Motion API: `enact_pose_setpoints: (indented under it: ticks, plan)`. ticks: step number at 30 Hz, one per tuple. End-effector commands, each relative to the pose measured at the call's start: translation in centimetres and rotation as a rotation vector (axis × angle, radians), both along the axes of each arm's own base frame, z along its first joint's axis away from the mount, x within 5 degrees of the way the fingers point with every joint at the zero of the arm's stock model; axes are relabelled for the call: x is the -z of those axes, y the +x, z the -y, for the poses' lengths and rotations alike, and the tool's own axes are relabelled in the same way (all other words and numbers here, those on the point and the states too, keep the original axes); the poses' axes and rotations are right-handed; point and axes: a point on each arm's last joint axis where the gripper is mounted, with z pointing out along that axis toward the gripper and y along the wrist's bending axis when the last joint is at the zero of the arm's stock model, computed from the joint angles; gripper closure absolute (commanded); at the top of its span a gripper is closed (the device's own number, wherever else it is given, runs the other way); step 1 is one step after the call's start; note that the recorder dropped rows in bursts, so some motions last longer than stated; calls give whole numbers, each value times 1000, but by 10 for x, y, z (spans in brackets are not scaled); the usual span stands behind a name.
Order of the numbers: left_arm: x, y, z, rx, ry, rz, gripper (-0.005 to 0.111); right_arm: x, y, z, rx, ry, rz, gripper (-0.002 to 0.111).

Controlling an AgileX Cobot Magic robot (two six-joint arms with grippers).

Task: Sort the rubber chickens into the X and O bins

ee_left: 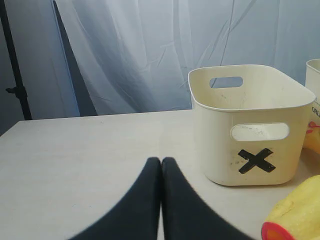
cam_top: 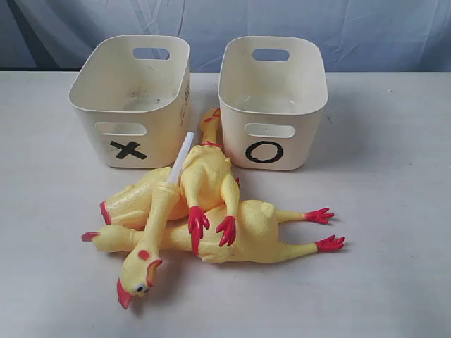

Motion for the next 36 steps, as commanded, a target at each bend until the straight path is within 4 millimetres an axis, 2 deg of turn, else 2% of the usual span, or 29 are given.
enact_pose_setpoints:
  ticks: [1,6,9,11,15,18,20,22,23,27,29,33,36]
  plan:
    - [-2,0,0,1,-7,16,107,0,0,0,-2,-5,10,109]
    - [-2,0,0,1,-7,16,107,0,0,0,-2,-5,10,109]
    - [-2,0,0,1,-7,16,107,-11,2,1,14,0,133,109]
    - [-2,0,0,1,-7,16,107,-23,2,3,33,-7,269,109]
    - [-2,0,0,1,-7,16,107,-63,-9,9,96,15,722,109]
    - [-2,0,0,1,-7,16,107,-88,-30,17,152,159,1083,109]
    - [-2,0,0,1,-7,16,107,-108,-48,20,114,308,1313,109]
    - [-2,0,0,1,-7,16,107,-128,-62,19,33,414,1440,109]
    - [-2,0,0,1,-7,16,107,-139,-68,17,19,397,1474,109]
    - [-2,0,0,1,-7,16,107,-186,-92,6,-58,248,1529,109]
    - [-2,0,0,1,-7,16,107,-211,-98,-4,-134,147,1454,109]
    - [-2,0,0,1,-7,16,107,-250,-90,-10,-156,115,1120,109]
    - [-2,0,0,1,-7,16,107,-272,-74,-4,-119,274,970,109]
